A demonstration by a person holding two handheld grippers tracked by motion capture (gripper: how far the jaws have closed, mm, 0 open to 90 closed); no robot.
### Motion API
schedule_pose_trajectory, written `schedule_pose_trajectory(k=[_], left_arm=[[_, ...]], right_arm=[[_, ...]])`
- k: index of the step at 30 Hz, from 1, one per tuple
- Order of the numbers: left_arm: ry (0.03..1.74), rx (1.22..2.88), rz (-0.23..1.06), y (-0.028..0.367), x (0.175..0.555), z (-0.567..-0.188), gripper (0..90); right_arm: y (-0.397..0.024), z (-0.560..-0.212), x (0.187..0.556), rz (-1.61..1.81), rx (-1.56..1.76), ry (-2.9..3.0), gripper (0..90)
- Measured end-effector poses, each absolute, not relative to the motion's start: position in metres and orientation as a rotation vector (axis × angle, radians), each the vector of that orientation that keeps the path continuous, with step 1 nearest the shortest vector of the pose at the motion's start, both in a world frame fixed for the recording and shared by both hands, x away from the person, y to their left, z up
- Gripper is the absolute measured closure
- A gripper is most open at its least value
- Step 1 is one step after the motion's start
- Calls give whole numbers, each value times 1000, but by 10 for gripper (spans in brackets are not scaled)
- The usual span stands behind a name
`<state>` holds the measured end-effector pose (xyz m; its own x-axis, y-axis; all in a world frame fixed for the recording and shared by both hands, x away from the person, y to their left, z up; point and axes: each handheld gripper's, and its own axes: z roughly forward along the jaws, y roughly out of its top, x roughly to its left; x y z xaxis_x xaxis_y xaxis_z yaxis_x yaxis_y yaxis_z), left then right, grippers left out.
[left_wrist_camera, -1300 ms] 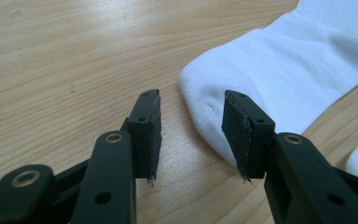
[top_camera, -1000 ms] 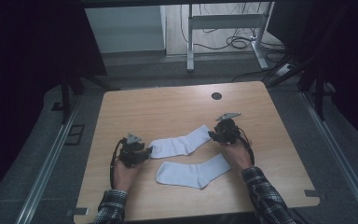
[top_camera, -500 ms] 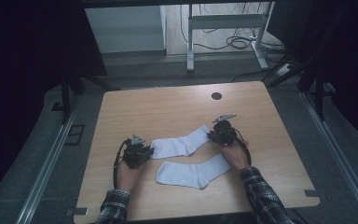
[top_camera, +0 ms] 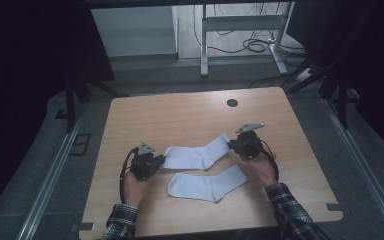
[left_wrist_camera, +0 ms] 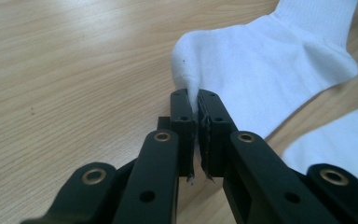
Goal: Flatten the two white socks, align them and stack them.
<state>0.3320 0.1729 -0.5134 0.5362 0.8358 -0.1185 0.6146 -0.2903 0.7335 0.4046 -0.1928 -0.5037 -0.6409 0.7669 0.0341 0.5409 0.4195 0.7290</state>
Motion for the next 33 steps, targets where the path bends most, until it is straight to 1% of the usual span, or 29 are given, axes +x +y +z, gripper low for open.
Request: schedule_pose_trajectory(k=[8, 17, 33], left_arm=[[1139, 1979, 359, 176, 319, -499, 853], [1095, 1993, 358, 174, 302, -493, 853], [1040, 2018, 332, 166, 271, -492, 853]], right_arm=[[-201, -489, 386, 1099, 1098, 2369, 794], [-208, -479, 360, 1123, 1067, 2378, 794], [-226, -476, 325, 1150, 1056, 2399, 794]])
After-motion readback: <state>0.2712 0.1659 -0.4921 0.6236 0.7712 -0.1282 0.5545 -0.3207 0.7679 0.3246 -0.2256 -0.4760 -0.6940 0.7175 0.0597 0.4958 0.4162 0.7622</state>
